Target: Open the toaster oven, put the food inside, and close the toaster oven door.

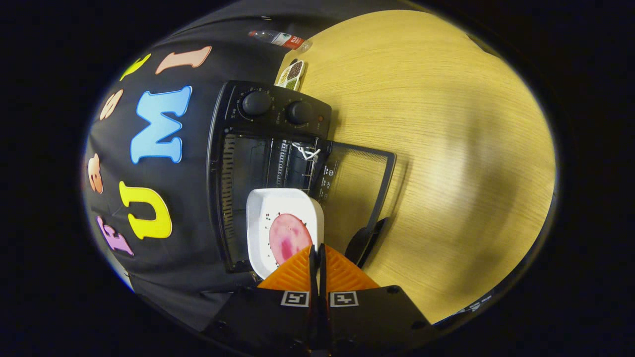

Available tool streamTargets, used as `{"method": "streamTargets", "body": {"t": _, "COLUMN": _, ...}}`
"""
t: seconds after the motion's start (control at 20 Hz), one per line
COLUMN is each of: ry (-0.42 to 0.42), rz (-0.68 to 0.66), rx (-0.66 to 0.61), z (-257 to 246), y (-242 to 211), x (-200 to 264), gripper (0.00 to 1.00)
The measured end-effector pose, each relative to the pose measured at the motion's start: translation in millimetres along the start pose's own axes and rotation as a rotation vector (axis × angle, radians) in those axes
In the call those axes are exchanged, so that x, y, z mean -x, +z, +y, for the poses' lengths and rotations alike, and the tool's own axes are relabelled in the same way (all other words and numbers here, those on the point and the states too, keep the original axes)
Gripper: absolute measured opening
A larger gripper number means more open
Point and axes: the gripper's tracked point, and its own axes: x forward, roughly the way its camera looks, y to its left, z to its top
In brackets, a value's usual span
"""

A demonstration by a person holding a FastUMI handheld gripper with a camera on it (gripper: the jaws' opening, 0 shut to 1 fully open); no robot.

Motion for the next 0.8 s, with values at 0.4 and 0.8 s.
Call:
{"method": "streamTargets", "body": {"t": 0.4, "ry": 0.008, "rz": -0.124, "rx": -0.083, "z": 30, "y": 11, "x": -46, "gripper": 0.02}}
{"method": "streamTargets", "body": {"t": 0.8, "ry": 0.019, "rz": -0.177, "rx": -0.15, "z": 46, "y": 15, "x": -76, "gripper": 0.02}}
